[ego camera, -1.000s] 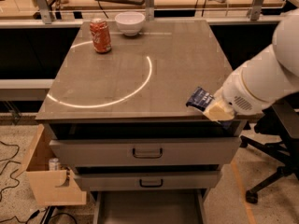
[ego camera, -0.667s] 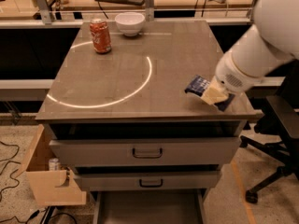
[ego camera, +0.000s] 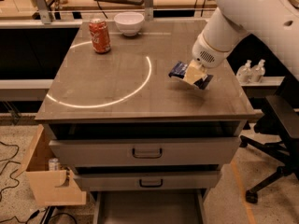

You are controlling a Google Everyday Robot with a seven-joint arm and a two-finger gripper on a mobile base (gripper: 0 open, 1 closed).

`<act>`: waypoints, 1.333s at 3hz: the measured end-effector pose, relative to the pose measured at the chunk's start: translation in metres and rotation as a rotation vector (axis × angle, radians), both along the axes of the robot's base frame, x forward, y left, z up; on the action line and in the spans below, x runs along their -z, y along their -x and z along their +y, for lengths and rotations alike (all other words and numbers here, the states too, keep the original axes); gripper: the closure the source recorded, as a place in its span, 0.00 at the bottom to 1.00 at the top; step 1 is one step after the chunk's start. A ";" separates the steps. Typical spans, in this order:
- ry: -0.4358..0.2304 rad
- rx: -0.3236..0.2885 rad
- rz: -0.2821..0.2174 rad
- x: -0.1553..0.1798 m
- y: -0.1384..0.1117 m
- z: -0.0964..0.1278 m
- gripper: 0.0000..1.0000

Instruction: Pick rxbar blueberry from bottom drawer and place on counter

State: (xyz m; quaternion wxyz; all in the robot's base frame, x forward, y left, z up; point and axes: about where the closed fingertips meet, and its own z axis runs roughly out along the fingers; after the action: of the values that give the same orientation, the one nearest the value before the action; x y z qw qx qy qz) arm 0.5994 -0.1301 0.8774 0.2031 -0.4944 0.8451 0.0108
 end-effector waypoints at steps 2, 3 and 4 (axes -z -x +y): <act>-0.017 -0.027 0.004 0.010 -0.021 0.007 0.83; -0.018 -0.028 0.005 0.012 -0.021 0.008 0.60; -0.018 -0.030 0.007 0.014 -0.022 0.009 0.36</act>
Offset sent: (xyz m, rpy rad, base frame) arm 0.0184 0.0058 -0.0078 0.0147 0.0025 0.0234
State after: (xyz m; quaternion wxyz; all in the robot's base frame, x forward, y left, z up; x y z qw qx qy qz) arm 0.6210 -0.1209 0.8636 0.2045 -0.5052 0.8381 0.0232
